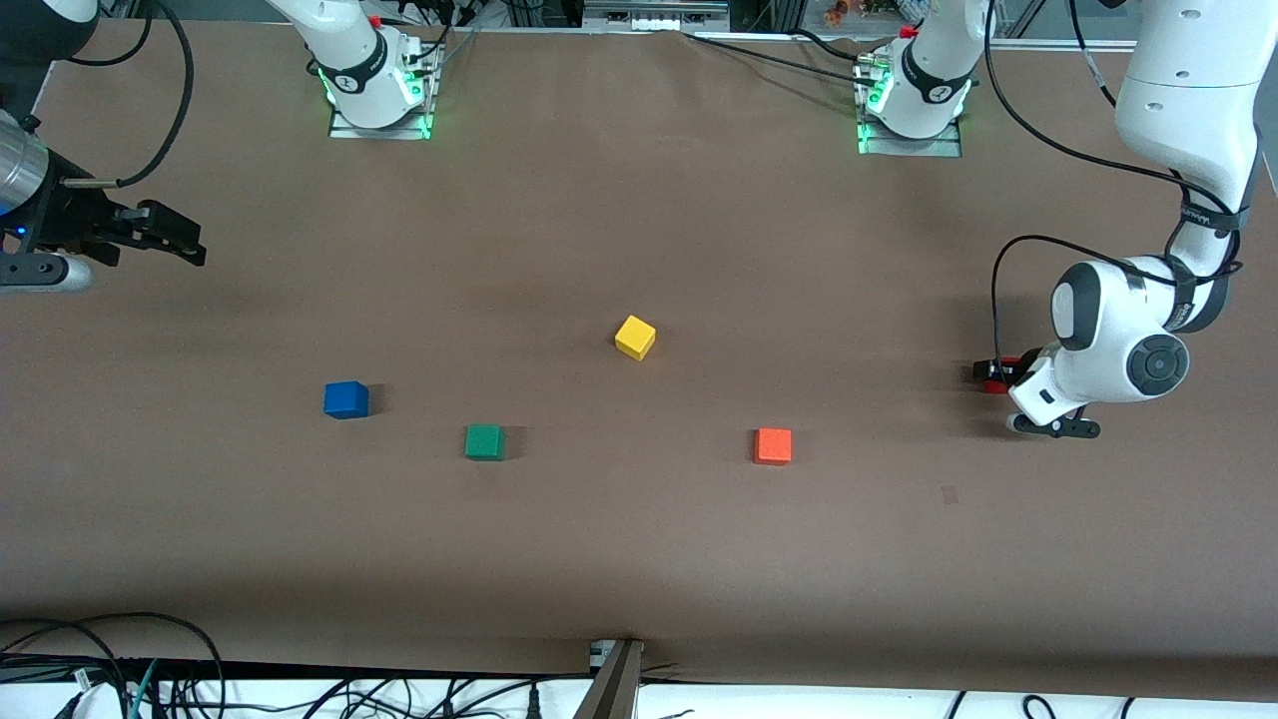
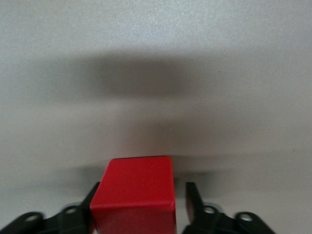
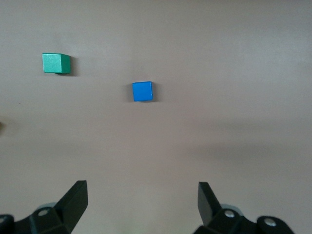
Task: Pass red block to right arm, stack on blue
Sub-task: 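Close the left gripper on the red cube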
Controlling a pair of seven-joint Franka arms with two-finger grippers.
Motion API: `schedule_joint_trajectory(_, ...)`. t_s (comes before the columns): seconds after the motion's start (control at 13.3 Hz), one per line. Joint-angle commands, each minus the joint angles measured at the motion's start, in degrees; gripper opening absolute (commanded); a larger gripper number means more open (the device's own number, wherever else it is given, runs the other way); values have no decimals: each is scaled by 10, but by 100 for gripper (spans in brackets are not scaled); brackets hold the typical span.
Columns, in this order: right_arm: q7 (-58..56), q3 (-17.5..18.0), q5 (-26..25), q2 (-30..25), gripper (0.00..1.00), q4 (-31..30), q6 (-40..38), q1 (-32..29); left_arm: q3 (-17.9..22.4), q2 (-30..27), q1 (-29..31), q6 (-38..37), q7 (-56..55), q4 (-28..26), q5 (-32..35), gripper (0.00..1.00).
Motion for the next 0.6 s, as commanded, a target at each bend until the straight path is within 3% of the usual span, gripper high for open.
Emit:
schedule_joint_trajectory(0.0,5,3,0,-1,100,7,-13,-4,-8,-9,7,-14,9,2,0,3)
schedule_joint_trajectory(0.23,5,3,0,-1,100,7,-13,-4,-18,-14,6,-86,12,59,0,3)
schedule_joint_trajectory(0.53,4,3,0,-1,100,7,-13,-4,-59,-38,7,-198,81,151,-27,4)
